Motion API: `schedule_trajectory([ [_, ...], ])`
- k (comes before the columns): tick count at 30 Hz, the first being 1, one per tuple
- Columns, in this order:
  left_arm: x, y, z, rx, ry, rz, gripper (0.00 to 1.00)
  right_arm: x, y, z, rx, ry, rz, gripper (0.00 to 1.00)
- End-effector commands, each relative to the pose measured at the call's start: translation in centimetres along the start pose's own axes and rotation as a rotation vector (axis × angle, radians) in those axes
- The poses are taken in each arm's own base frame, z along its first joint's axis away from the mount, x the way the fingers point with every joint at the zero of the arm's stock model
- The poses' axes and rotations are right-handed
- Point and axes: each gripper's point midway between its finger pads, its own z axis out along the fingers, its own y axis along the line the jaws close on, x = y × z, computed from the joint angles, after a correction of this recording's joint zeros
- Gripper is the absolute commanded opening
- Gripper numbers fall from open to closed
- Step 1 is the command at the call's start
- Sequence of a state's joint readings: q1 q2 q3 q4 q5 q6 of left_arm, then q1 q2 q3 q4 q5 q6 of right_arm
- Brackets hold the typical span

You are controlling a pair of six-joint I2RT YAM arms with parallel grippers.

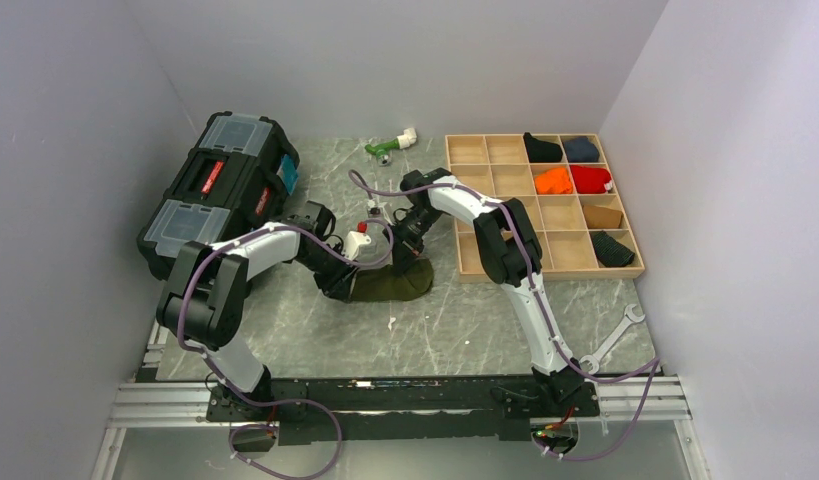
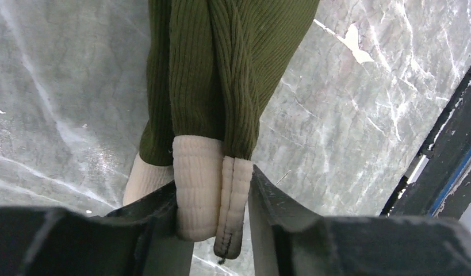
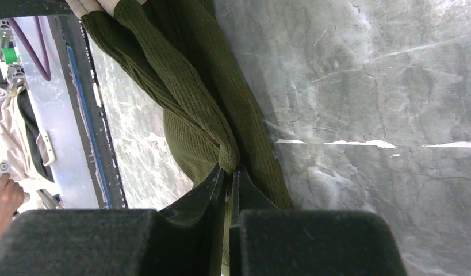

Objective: Roll the underwear
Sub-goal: Fold the underwear at the center of the board.

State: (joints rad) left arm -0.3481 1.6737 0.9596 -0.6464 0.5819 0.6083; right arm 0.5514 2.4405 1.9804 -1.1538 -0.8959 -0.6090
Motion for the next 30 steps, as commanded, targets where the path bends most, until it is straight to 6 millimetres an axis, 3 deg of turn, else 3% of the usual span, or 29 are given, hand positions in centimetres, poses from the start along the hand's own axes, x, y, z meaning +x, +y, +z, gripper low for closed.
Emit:
schedule_trajectory([
  [1,1.6,-1.3,-0.1,0.053,0.054,-0.037,0.42,-1.9,2.1,-1.4,-0.007,-0.047,-0.061,0.0],
  [17,-1.5,-0.1,-2.4,-0.003,-0.073,-0.04,0.47,-1.7,2.0,-1.2,-0.01,-0.042,-0.056,0.0],
  [30,-3.5,-0.8,-2.9,0.047,-0.142,-0.013,0.52,-1.5,2.1,-1.0,-0.025,-0.039,-0.058,0.0],
])
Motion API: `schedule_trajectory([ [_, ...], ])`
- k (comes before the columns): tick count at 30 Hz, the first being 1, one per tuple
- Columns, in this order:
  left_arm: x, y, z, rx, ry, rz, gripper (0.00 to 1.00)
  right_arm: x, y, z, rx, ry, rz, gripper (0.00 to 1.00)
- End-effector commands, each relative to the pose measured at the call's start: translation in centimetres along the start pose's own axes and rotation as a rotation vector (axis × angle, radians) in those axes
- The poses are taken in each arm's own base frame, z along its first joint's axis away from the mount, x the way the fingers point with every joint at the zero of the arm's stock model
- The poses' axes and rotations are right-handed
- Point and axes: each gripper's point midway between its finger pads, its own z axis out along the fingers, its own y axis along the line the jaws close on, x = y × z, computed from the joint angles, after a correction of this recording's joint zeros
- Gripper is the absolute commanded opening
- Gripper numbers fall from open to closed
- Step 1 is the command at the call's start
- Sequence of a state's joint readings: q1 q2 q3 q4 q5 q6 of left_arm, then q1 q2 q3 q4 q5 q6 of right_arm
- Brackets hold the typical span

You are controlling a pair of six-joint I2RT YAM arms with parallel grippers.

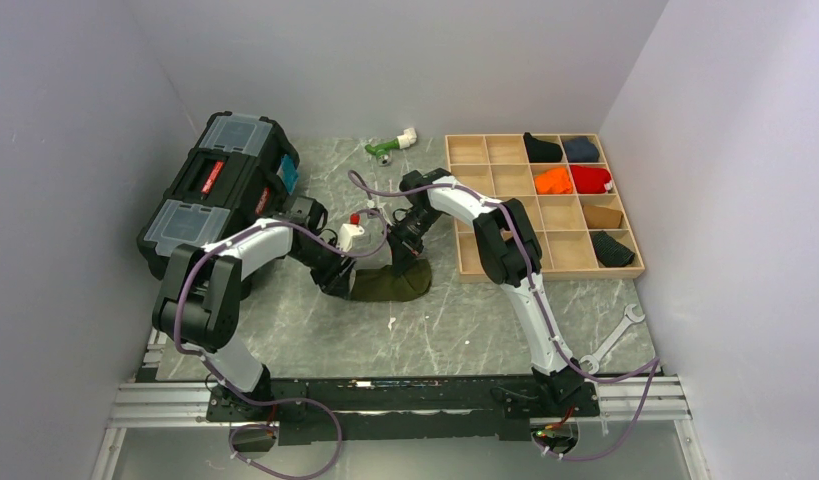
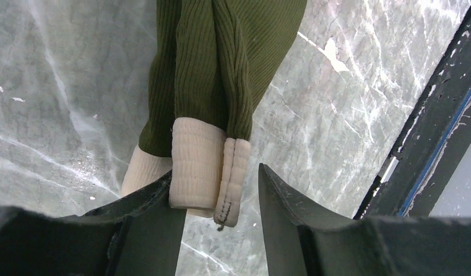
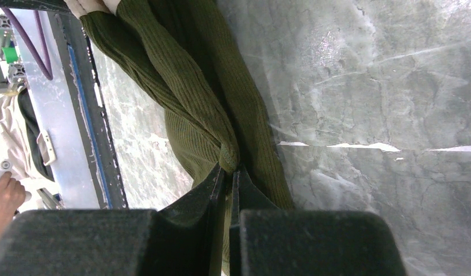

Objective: Roll the underwear
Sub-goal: Fold the underwear at the center of the board.

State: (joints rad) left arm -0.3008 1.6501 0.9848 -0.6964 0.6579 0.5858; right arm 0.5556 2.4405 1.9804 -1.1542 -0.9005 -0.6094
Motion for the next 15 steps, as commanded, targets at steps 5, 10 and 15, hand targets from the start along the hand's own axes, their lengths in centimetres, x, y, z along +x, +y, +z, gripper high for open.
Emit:
schedule_trajectory([
  [5,-2.6,-0.4,-1.2,0.009,-0.073,0.041,0.49,-1.4,1.9,-1.0,-0.019,-0.037,-0.054,0.0],
  [10,-1.1,-0.5,-0.7,0.015,-0.032,0.02,0.35,-1.4,1.8,-1.0,-0.016,-0.036,-0.053,0.0],
  [15,-0.2,-0.5,-0.4,0.011,-0.008,0.005,0.21,-1.3,1.8,-0.9,-0.019,-0.032,-0.051,0.0],
])
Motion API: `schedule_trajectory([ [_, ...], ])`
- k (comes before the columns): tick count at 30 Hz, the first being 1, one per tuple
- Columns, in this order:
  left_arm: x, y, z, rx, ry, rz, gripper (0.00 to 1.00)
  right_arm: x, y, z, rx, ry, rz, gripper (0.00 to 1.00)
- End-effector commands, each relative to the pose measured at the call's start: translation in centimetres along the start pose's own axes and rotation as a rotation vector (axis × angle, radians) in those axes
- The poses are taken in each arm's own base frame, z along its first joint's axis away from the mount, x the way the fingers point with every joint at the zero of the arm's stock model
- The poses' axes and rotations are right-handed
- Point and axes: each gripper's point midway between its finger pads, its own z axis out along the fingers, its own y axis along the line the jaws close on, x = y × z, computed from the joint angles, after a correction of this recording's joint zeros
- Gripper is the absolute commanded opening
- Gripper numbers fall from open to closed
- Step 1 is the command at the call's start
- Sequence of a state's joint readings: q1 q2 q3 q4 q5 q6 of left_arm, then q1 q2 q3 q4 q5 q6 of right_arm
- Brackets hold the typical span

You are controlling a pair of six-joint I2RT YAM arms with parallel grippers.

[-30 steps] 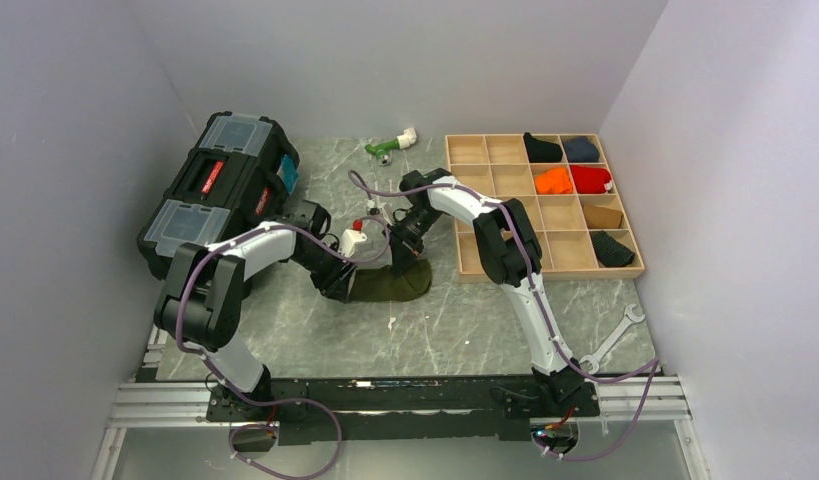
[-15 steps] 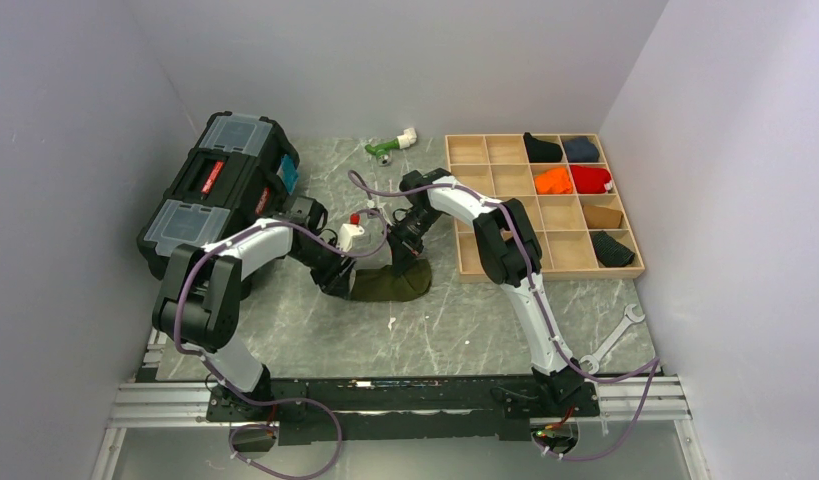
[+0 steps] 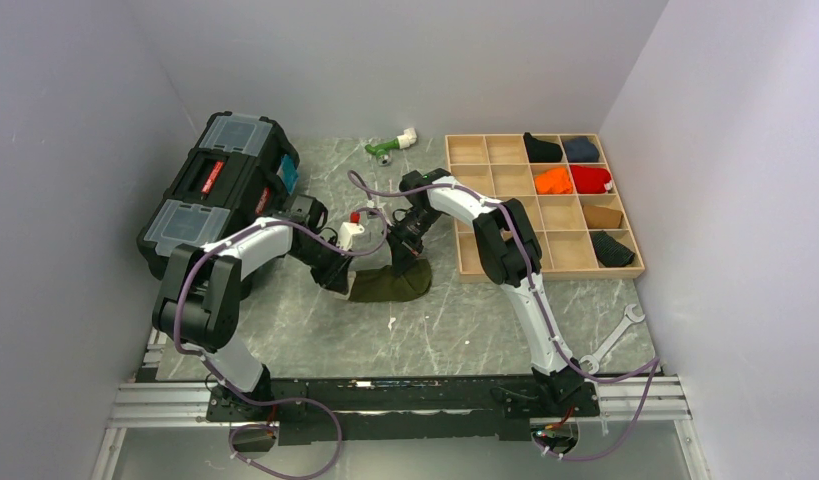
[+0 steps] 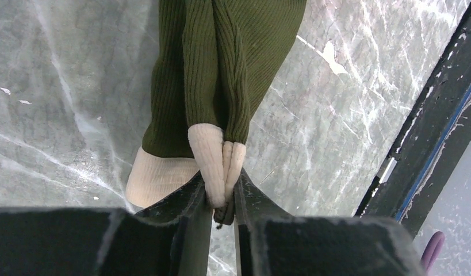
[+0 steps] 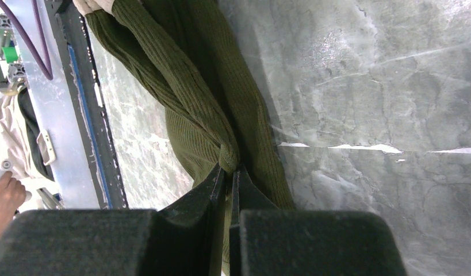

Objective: Roll the underwear
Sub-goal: Fold the underwear at the center of the board.

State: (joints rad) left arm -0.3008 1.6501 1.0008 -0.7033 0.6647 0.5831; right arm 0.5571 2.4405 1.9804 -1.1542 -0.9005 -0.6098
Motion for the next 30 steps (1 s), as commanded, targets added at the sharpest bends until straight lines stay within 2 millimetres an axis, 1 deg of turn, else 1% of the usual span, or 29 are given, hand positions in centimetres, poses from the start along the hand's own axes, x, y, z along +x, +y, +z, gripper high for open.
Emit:
schedule_trajectory([
  [1,0.4,-0.5,-0.2,0.012,0.008,-0.002,0.19,-1.3,1.7,-0.9,-0.018,-0.032,-0.047,0.0],
  [5,1.3,-0.7,0.2,0.031,0.039,-0.021,0.13,-1.5,1.8,-1.1,-0.012,-0.036,-0.053,0.0],
  [12,3.1,-1.0,0.5,0.047,0.106,-0.071,0.06,-2.4,2.2,-1.8,0.003,-0.049,-0.075,0.0],
  [15,3.7,-0.7,0.5,0.026,0.131,-0.097,0.03,-2.4,2.3,-1.9,0.003,-0.05,-0.078,0.0],
  [18,4.4,-0.1,0.4,0.003,0.146,-0.131,0.0,-2.0,2.2,-1.8,0.006,-0.041,-0.077,0.0],
  [23,5.0,0.5,0.2,0.009,0.143,-0.192,0.0,-1.0,1.9,-1.5,0.007,-0.021,-0.072,0.0],
  [30,4.9,1.3,-0.3,0.011,0.107,-0.244,0.0,0.1,1.5,-1.1,0.003,0.006,-0.064,0.0],
])
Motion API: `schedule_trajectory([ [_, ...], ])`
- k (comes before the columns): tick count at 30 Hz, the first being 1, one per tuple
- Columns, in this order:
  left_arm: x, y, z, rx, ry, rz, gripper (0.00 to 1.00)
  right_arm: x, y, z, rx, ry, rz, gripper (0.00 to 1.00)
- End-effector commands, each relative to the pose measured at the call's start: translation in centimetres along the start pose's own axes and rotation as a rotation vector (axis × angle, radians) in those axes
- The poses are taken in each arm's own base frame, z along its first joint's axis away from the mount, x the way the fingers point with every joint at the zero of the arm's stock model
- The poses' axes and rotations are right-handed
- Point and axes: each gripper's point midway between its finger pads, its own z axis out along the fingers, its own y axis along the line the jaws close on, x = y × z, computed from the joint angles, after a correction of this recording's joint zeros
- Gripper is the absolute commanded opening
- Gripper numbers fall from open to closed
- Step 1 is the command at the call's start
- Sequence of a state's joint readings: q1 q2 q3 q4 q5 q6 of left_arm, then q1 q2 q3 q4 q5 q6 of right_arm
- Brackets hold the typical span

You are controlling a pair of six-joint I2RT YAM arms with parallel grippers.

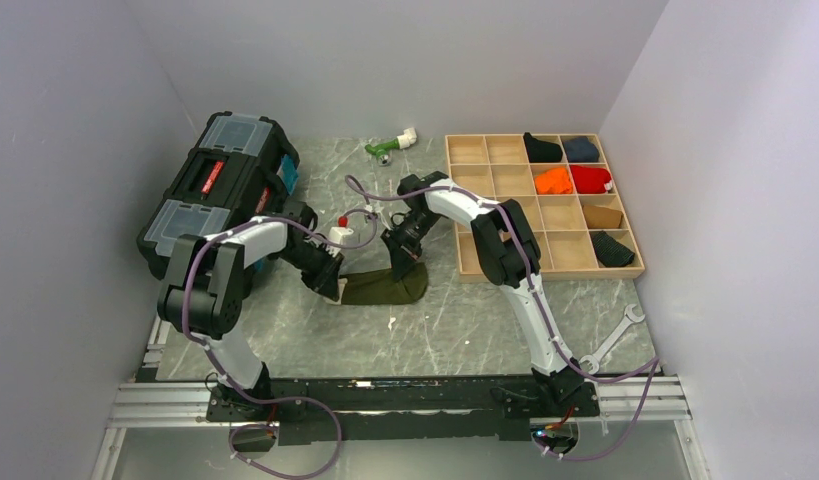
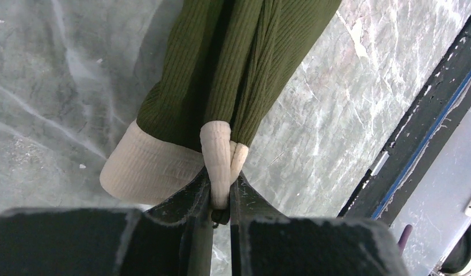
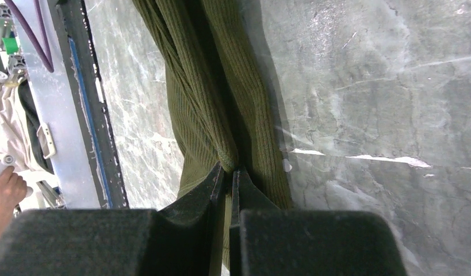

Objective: Roll the underwear
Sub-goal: Fold the underwear at the center of the board.

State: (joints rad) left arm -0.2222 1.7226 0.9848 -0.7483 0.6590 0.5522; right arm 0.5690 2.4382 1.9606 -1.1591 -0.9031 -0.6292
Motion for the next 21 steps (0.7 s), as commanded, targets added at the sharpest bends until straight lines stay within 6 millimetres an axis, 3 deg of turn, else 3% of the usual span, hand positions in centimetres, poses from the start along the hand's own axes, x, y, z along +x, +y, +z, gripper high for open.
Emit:
schedule_trajectory([
  [1,1.6,0.6,-0.4,-0.01,0.047,-0.076,0.01,-0.5,1.1,-1.6,0.02,-0.012,-0.054,0.0],
  [5,1.8,1.1,-0.3,-0.021,0.056,-0.104,0.08,-0.8,0.9,-1.5,0.021,-0.02,-0.049,0.0],
  [11,1.7,1.3,0.0,-0.008,0.058,-0.132,0.09,-1.5,0.4,-1.7,0.053,-0.042,-0.042,0.0],
  [17,1.6,1.5,0.0,-0.01,0.056,-0.15,0.0,-2.3,0.6,-2.1,0.078,-0.068,-0.046,0.12],
  [21,1.6,1.5,0.0,-0.017,0.057,-0.155,0.0,-2.5,0.9,-2.5,0.088,-0.074,-0.059,0.19],
])
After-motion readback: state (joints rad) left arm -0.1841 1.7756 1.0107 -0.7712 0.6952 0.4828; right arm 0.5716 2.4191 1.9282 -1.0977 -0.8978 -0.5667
